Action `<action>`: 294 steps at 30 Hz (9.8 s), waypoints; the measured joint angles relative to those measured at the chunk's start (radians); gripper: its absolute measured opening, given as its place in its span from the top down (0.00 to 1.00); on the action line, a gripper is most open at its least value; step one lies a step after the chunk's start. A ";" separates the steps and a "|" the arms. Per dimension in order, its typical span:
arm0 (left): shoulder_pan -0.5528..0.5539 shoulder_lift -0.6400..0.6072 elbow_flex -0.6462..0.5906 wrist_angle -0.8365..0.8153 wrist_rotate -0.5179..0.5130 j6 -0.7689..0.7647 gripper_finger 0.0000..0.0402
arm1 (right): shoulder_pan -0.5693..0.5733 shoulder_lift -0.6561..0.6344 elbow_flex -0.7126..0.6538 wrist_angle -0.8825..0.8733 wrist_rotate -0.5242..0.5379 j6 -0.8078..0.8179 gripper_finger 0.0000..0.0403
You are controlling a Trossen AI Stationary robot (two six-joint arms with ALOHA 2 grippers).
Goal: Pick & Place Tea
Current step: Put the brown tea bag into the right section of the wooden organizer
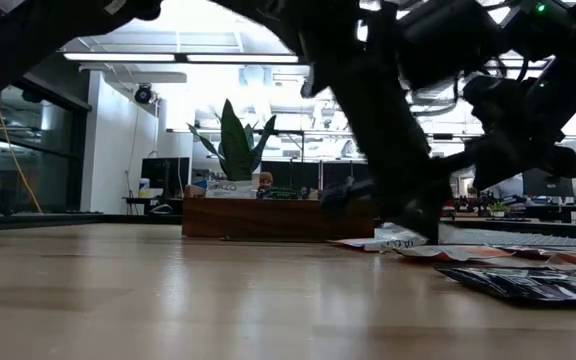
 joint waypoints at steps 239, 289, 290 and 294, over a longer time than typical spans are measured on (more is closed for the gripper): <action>-0.045 -0.925 -1.363 1.039 0.445 0.317 0.67 | -0.119 0.222 0.360 -0.050 -0.443 -0.923 0.97; -0.046 -0.348 -0.626 0.737 0.716 0.322 0.67 | 0.792 0.429 0.143 0.095 0.087 0.266 1.00; -0.046 -0.344 -0.618 0.729 0.713 0.314 0.67 | 0.793 0.429 0.143 0.094 0.088 0.265 1.00; -0.045 -0.325 -0.584 0.759 0.663 0.254 0.67 | 0.794 0.429 0.143 0.088 0.114 0.229 1.00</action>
